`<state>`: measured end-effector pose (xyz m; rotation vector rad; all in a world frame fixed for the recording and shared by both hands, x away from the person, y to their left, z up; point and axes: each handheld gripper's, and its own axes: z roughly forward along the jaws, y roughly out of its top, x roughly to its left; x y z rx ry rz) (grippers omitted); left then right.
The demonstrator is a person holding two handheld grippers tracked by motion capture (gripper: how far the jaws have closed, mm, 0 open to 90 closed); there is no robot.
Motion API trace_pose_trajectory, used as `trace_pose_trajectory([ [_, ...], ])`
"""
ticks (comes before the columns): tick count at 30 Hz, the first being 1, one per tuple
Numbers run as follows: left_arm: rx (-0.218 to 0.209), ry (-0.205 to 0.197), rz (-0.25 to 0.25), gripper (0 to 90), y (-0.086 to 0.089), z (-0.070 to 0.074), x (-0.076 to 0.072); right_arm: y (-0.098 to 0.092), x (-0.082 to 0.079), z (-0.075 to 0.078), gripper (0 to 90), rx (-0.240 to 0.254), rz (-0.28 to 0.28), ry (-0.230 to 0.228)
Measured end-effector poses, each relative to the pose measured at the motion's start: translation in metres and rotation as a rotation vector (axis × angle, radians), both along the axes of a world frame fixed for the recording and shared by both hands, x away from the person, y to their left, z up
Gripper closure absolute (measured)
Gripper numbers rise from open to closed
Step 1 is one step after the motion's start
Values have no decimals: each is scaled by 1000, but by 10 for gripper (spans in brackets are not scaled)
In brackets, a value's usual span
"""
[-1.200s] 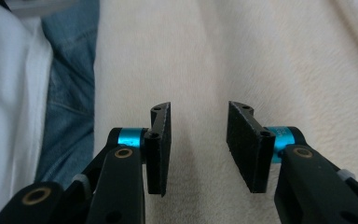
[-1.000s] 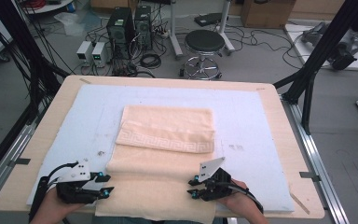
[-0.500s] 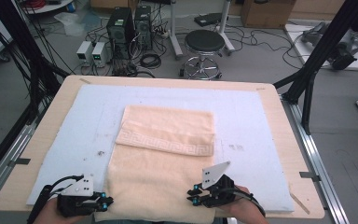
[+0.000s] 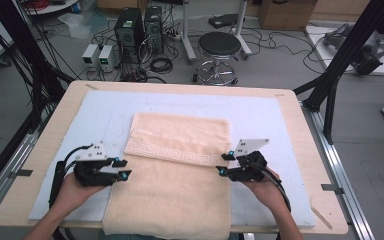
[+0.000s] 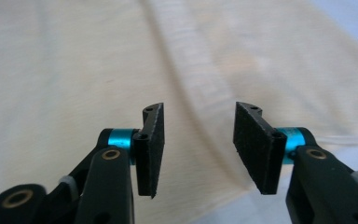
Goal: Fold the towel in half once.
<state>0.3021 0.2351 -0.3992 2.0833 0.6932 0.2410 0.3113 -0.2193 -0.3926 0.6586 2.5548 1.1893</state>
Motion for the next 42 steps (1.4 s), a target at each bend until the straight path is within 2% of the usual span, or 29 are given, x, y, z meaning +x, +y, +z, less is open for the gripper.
trace_pose_trajectory([
  [3, -6, -5, 69, 556, 0, -3, 28, -6, 17, 2, 495, 5, -53, 1],
  [7, -12, 32, 143, 552, -1, -10, 63, -9, 39, -1, 465, 16, -87, 33],
  [9, -14, 30, 164, 553, -5, -13, 76, -9, 49, -5, 453, 18, -85, 62],
  [12, 24, 43, 179, 547, -12, -17, 96, -7, 58, -13, 457, 17, -81, 98],
  [13, 29, 49, 181, 545, -14, -18, 101, -7, 61, -16, 466, 12, -79, 112],
  [16, 67, 78, 194, 536, -18, -26, 110, -6, 66, -23, 570, 10, -64, 155],
  [18, 98, 96, 183, 605, -19, -33, 111, -5, 67, -24, 699, 23, -36, 174],
  [19, 96, 91, 186, 644, -19, -33, 111, -3, 67, -25, 748, 20, -20, 170],
  [21, 93, 83, 177, 782, -19, -30, 109, -1, 66, -24, 804, 16, -1, 173],
  [23, 91, 80, 171, 844, -17, -27, 108, 0, 65, -22, 823, 16, 11, 169],
  [25, 74, 80, 169, 857, -14, -23, 105, -1, 63, -20, 828, 29, 10, 165],
  [28, 43, 53, 164, 861, -10, -12, 97, -2, 58, -13, 830, 44, 13, 142],
  [30, 18, 22, 158, 862, -6, -5, 88, -2, 54, -8, 831, 39, 16, 130],
  [35, -14, -16, 137, 864, 6, 6, 60, -2, 44, 8, 835, 53, 39, 101],
  [38, -14, -37, 123, 865, 11, 12, 42, -1, 35, 18, 836, 65, 60, 82],
  [39, -8, -58, 114, 865, 12, 15, 36, 0, 31, 21, 836, 64, 70, 70],
  [42, -5, -88, 99, 865, 16, 20, 15, 3, 15, 29, 836, 59, 93, 43],
])
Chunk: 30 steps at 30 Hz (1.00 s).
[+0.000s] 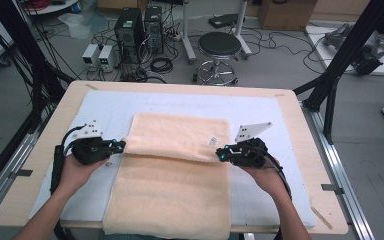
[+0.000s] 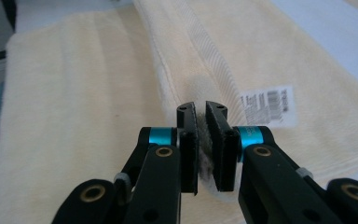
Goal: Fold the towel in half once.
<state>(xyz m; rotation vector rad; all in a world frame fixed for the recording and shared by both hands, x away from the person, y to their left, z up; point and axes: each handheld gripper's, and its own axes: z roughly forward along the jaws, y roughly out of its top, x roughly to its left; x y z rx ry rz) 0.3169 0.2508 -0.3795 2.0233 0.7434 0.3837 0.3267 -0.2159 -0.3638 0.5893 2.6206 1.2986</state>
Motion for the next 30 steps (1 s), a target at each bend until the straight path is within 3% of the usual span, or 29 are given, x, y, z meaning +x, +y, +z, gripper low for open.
trace_pose_trajectory([
  [5, -46, -27, -10, 865, 12, 5, -37, 3, -31, 10, 838, 16, 59, -45],
  [9, -53, -61, -27, 865, 18, 9, -70, 4, -54, 16, 838, 18, 97, -63],
  [11, -32, -72, -47, 865, 20, 11, -86, 5, -66, 19, 838, 27, 117, -71],
  [16, -14, -59, -74, 863, 25, 6, -118, 8, -93, 17, 833, 25, 171, -57],
  [20, -24, -27, -102, 819, 30, 0, -135, 6, -105, 11, 747, 47, 198, -23],
  [22, -31, -17, -102, 734, 32, 0, -136, 3, -104, 11, 670, 69, 195, 4],
  [23, -22, -23, -100, 734, 33, 0, -135, 1, -103, 11, 665, 73, 186, 9],
  [24, -24, -21, -94, 727, 33, 0, -132, 1, -100, 11, 655, 59, 176, -8],
  [30, -19, 9, -65, 628, 23, -2, -88, 3, -67, 3, 550, -25, 64, -22],
])
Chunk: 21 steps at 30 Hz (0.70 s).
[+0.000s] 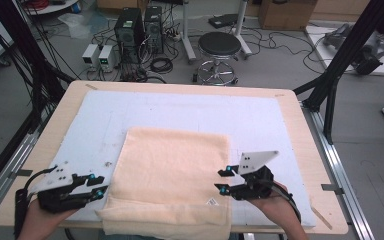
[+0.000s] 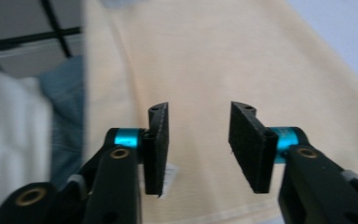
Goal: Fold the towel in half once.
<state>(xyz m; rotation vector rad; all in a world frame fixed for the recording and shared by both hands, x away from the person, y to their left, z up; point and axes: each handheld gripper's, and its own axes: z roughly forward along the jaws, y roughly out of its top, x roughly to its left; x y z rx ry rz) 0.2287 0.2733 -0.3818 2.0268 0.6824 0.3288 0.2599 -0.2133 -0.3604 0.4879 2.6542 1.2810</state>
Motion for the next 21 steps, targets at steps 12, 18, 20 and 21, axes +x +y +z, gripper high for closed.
trace_pose_trajectory([
  [12, 13, 54, 132, 535, -28, -20, 115, -7, 92, -34, 448, -71, -231, 15],
  [18, 73, 106, 224, 492, -34, -40, 153, -8, 126, -56, 398, -103, -305, 48],
  [20, 89, 109, 252, 480, -36, -45, 160, -10, 133, -62, 397, -110, -328, 52],
  [21, 93, 111, 268, 480, -36, -48, 163, -11, 136, -65, 397, -115, -335, 57],
])
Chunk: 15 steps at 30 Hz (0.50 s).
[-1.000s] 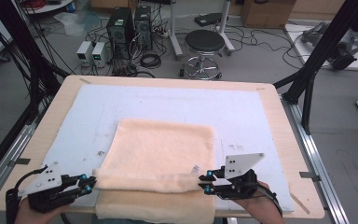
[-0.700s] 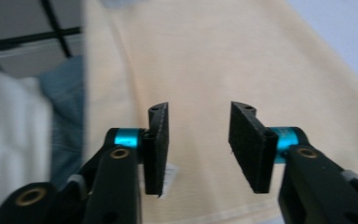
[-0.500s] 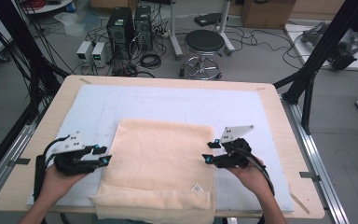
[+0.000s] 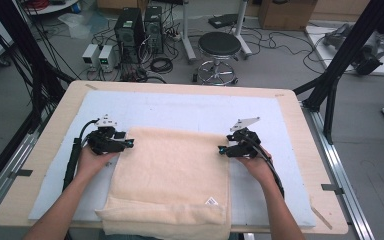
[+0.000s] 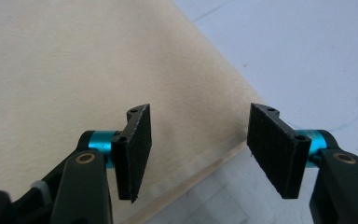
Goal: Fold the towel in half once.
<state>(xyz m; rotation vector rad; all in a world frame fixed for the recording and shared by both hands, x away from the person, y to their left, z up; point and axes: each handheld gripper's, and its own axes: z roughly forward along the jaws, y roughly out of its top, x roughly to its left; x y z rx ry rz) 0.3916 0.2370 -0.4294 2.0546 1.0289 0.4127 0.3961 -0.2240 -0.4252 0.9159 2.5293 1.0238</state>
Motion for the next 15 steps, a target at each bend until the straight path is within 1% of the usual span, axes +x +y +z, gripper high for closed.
trace_pose_trajectory([
  [1, 3, 16, 5, 487, 0, -2, 3, -1, 3, -2, 398, -9, -7, 3],
  [2, 0, 34, 11, 487, -1, -4, 6, -2, 6, -3, 400, -7, -14, 6],
  [3, -1, 48, 3, 488, -1, -7, 9, -2, 8, -4, 403, 2, -17, 14],
  [4, -11, 67, -7, 499, -2, -9, 10, -1, 10, -4, 408, 1, -9, 18],
  [5, -7, 65, -12, 530, -2, -10, 10, 0, 12, -5, 420, -2, -5, 23],
  [6, -17, 60, -16, 550, -3, -10, 11, 2, 13, -5, 471, -5, 2, 38],
  [7, -27, 68, -42, 623, -3, -10, 11, 3, 14, -6, 536, -2, 21, 45],
  [8, -45, 72, -53, 715, -5, -11, 11, 5, 16, -8, 599, 1, 41, 56],
  [9, -59, 74, -55, 780, -6, -12, 11, 5, 17, -9, 734, 20, 57, 70],
  [10, -60, 78, -52, 816, -7, -12, 12, 5, 19, -9, 809, 43, 76, 93],
  [11, -66, 78, -44, 833, -7, -12, 13, 5, 20, -8, 836, 44, 78, 103],
  [12, -64, 77, -35, 842, -6, -11, 15, 6, 22, -7, 847, 37, 77, 119],
  [14, -73, 52, 3, 849, -4, -9, 19, 8, 27, 0, 853, 0, 75, 99],
  [15, -72, 60, 24, 850, -4, -7, 23, 9, 30, 5, 857, -5, 65, 78],
])
